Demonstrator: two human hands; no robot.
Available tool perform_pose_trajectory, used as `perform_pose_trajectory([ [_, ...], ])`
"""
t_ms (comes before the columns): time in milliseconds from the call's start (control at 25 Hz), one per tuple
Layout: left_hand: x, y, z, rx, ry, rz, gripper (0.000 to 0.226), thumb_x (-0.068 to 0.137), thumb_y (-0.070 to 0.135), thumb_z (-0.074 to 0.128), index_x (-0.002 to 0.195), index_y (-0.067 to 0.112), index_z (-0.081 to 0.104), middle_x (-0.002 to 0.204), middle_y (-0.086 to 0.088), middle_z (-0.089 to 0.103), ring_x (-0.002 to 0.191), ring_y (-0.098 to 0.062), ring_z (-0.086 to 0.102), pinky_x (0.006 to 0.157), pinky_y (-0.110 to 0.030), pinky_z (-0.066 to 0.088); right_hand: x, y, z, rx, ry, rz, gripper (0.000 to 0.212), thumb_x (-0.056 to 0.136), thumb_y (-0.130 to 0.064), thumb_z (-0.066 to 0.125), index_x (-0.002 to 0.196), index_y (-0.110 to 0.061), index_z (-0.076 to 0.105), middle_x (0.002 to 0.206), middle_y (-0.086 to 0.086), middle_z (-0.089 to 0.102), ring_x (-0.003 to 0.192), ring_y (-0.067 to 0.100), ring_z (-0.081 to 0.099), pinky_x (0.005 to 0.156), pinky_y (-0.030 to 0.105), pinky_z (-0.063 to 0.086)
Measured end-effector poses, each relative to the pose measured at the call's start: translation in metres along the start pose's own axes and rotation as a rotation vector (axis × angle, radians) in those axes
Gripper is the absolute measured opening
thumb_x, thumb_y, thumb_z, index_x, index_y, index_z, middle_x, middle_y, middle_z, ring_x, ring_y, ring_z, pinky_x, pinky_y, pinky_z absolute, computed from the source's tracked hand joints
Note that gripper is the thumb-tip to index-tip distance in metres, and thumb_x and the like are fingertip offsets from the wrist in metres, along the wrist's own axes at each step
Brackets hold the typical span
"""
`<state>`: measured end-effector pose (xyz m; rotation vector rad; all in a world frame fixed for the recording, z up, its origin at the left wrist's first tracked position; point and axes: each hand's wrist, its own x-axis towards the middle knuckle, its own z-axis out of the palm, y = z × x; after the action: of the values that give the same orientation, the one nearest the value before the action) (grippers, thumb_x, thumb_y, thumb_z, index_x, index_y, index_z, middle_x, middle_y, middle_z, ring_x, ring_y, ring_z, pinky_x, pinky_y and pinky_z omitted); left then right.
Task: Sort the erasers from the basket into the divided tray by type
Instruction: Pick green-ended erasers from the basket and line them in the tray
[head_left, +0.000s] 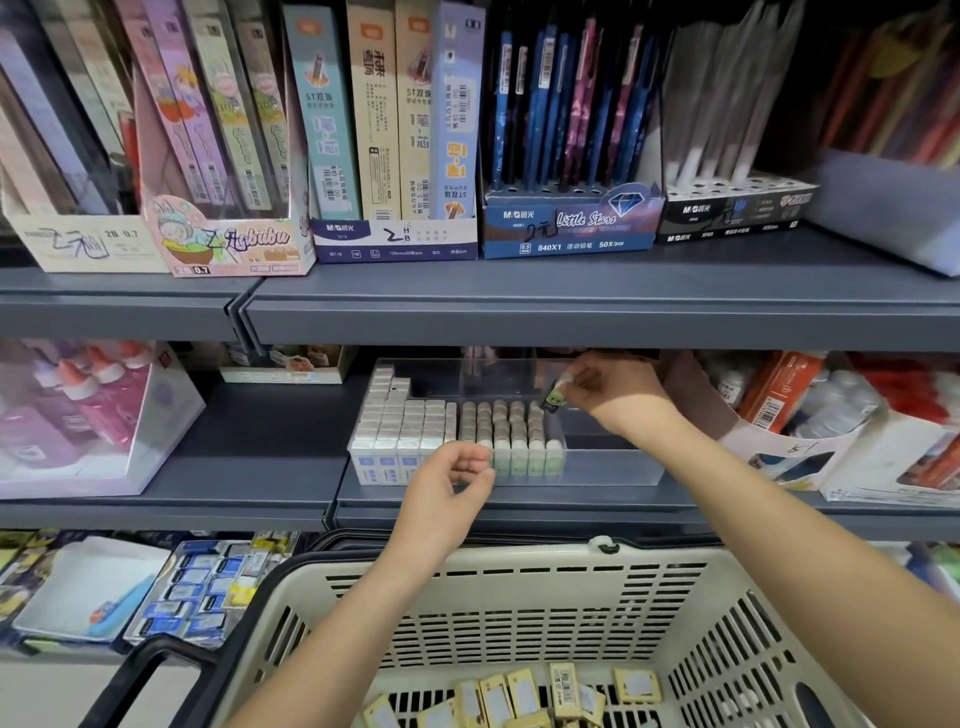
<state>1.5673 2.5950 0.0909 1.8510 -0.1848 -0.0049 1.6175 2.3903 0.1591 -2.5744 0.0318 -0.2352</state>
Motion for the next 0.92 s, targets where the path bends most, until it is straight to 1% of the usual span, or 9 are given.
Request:
perform_pose_trajectory([
  [120,0.001,-0.004,0.0,-0.004,0.0,-0.005,0.018,0.088,0.009,0.061,0.098,0.024,0.059,0.094,0.007,0.061,0.083,-0.001,0.055,0.073,-0.004,0.043,0.002,-0.004,0.0,-0.056,-0.058,0.019,0.006,0.082,-0.027,0.062,0.076,-0.029,0.06,0.078,-0.014,0.061,0.088,0.015,0.062,0.08,0.023,0.046],
  [240,0.001,-0.007,0.003,-0.005,-0.004,-0.019,0.017,0.088,0.012,0.061,0.098,0.026,0.059,0.095,0.008,0.061,0.083,0.001,0.055,0.073,-0.003,0.042,-0.001,-0.007,-0.005,-0.069,-0.119,0.02,0.004,0.082,-0.026,0.062,0.079,-0.028,0.063,0.078,-0.013,0.061,0.088,0.014,0.062,0.079,0.02,0.046],
  [280,0.0,-0.008,0.004,-0.005,-0.005,-0.021,0.016,0.088,0.013,0.061,0.098,0.026,0.059,0.095,0.009,0.061,0.083,0.002,0.055,0.073,-0.003,0.042,-0.002,-0.008,-0.007,-0.091,-0.136,0.008,0.002,0.083,-0.026,0.062,0.083,-0.026,0.064,0.08,-0.011,0.062,0.089,0.016,0.063,0.081,0.021,0.047],
  [400,0.0,-0.009,0.004,-0.002,-0.003,-0.022,0.015,0.088,0.015,0.061,0.099,0.026,0.059,0.095,0.01,0.061,0.082,0.003,0.055,0.072,-0.002,0.041,-0.005,-0.015,-0.012,-0.209,-0.198,-0.04,0.011,0.085,-0.028,0.061,0.094,-0.023,0.066,0.094,-0.005,0.066,0.092,0.017,0.062,0.083,0.022,0.048],
  [520,0.0,-0.009,0.004,-0.009,-0.004,-0.025,0.015,0.089,0.014,0.06,0.098,0.026,0.059,0.095,0.009,0.061,0.084,0.001,0.055,0.073,-0.003,0.042,-0.005,-0.022,-0.015,-0.294,-0.246,-0.077,0.014,0.087,-0.027,0.059,0.097,-0.022,0.066,0.101,-0.003,0.067,0.094,0.019,0.061,0.083,0.025,0.049],
  [600,0.0,-0.009,0.004,-0.015,-0.006,-0.028,0.015,0.089,0.014,0.06,0.097,0.026,0.059,0.095,0.009,0.062,0.084,0.0,0.055,0.072,-0.003,0.042,-0.004,-0.023,-0.016,-0.303,-0.275,-0.089,0.012,0.087,-0.026,0.06,0.095,-0.022,0.067,0.102,-0.003,0.067,0.092,0.018,0.061,0.079,0.024,0.047],
  [720,-0.001,-0.009,0.004,-0.009,-0.007,-0.031,0.015,0.089,0.014,0.06,0.098,0.026,0.059,0.094,0.01,0.062,0.084,0.0,0.056,0.072,-0.003,0.042,-0.002,-0.021,-0.013,-0.325,-0.305,-0.11,0.012,0.086,-0.026,0.063,0.096,-0.021,0.068,0.103,-0.004,0.066,0.085,0.014,0.056,0.074,0.02,0.04],
  [840,0.0,-0.01,0.004,-0.014,-0.01,-0.038,0.015,0.089,0.014,0.06,0.098,0.026,0.059,0.094,0.009,0.062,0.082,0.001,0.055,0.071,-0.002,0.042,-0.002,-0.013,-0.003,-0.336,-0.343,-0.113,0.014,0.086,-0.023,0.063,0.098,-0.019,0.069,0.108,-0.004,0.065,0.088,0.013,0.055,0.075,0.02,0.039],
  [920,-0.001,-0.01,0.005,-0.015,-0.013,-0.04,0.014,0.089,0.015,0.06,0.098,0.025,0.06,0.094,0.009,0.062,0.082,0.001,0.055,0.071,-0.003,0.042,-0.003,-0.007,0.004,-0.311,-0.403,-0.094,0.017,0.089,-0.023,0.059,0.102,-0.019,0.069,0.111,-0.004,0.065,0.091,0.012,0.056,0.077,0.021,0.041],
])
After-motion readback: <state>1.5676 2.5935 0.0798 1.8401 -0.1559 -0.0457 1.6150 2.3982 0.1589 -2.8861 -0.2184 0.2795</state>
